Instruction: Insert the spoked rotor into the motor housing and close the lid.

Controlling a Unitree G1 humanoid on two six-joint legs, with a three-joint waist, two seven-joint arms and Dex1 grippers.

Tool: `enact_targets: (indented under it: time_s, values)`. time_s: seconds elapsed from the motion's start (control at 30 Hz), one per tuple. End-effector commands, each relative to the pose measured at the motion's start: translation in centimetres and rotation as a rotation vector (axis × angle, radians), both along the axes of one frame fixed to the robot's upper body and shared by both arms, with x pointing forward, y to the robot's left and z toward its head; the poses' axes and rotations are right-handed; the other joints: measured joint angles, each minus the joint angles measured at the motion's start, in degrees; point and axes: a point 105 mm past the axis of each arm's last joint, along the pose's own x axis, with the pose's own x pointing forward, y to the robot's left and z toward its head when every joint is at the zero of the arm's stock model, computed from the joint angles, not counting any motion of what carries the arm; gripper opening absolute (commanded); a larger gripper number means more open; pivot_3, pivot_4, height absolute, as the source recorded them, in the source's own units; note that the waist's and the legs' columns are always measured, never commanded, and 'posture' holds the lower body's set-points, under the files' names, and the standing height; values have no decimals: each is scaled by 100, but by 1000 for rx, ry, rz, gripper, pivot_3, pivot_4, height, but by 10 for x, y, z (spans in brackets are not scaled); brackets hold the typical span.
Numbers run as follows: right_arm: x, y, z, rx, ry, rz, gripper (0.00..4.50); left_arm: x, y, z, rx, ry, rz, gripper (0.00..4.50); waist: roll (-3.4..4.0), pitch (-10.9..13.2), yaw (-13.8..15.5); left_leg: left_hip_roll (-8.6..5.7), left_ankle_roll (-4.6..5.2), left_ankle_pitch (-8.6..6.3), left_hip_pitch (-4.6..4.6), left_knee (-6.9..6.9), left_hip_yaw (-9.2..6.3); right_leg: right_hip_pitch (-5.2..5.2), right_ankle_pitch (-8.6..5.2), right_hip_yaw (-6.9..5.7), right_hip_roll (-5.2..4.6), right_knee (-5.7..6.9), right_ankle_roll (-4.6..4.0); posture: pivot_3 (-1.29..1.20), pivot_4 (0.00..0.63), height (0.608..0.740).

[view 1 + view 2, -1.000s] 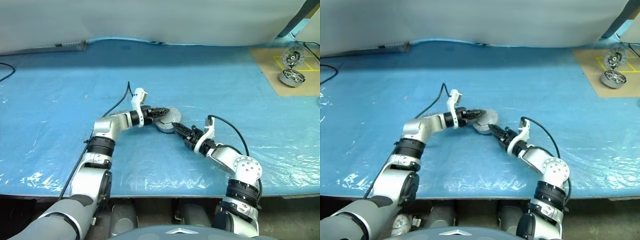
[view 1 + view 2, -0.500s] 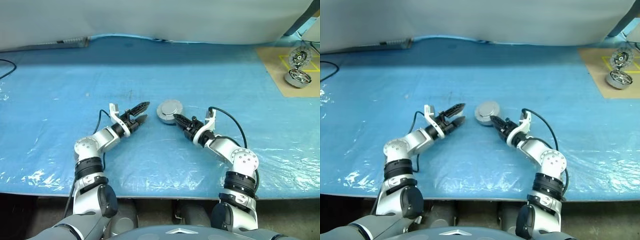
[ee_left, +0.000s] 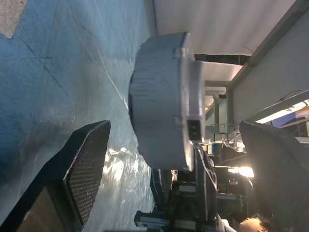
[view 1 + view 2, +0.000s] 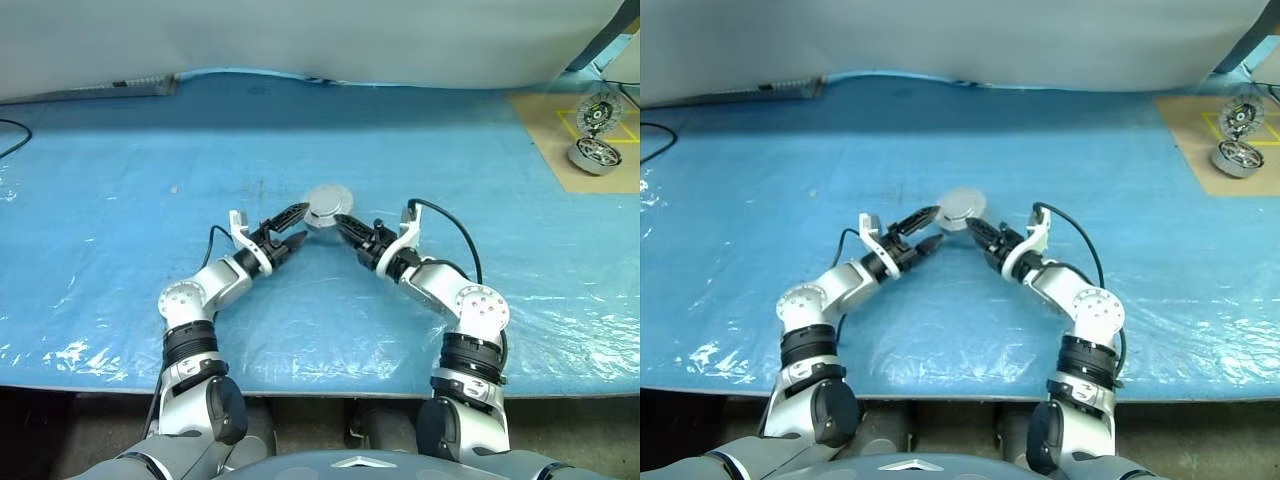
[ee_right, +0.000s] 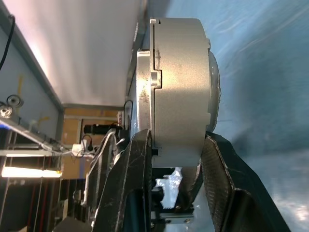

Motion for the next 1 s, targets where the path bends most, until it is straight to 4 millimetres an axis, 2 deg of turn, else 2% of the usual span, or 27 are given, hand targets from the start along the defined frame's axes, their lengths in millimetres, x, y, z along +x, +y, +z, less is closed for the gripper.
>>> enact_targets:
  time_s: [0.03,0.23,0.33,0.43,0.5,0.6,0.67,0.8,1.0]
  values:
    - [-11,13,27,68,-97,66,1070,3,-5,15,-52,-54,-5,4500,0,0,7,0,0,0,0,0,0,0,0,0,0,0,0,0,150,740]
    - [-22,23,28,92,-86,110,1070,10,-13,18,-105,-61,4,4500,0,0,30,-4,0,0,-2,8,-1,0,4,1,-3,3,6,0,150,740]
    - [-23,23,28,94,-75,108,1070,11,-15,21,-137,-68,4,3922,0,0,32,-5,0,0,-3,13,-1,0,6,4,-4,4,9,0,150,740]
    - [-22,22,27,94,-67,102,1070,11,-14,23,-154,-75,1,2873,0,0,35,-5,0,0,-4,20,-3,0,7,4,-4,9,9,0,150,740]
    - [-19,17,23,54,-61,72,1069,9,-9,23,-155,-78,4,2370,0,0,34,-5,0,0,-8,26,-5,0,8,3,-4,10,11,0,150,740]
    - [-14,8,17,-59,-105,19,1069,11,1,22,-138,-78,33,2380,0,0,34,-5,0,0,-9,33,-6,1,11,5,-3,13,13,0,150,740]
    - [-10,2,7,-243,-169,5,1069,17,7,22,-106,-78,63,2380,0,0,47,-5,0,0,-12,40,-9,1,13,4,-4,15,15,0,150,740]
    - [-2,-13,2,-545,-358,-62,2500,34,15,24,-11,-102,104,2380,-1,-1,95,-5,0,0,-18,72,-18,6,29,3,-4,15,30,0,150,740]
    - [3,-26,-6,-839,-577,-124,4483,61,17,32,99,-136,134,2380,-4,1,140,-5,0,0,-18,103,-23,4,51,4,-6,16,41,0,150,740]
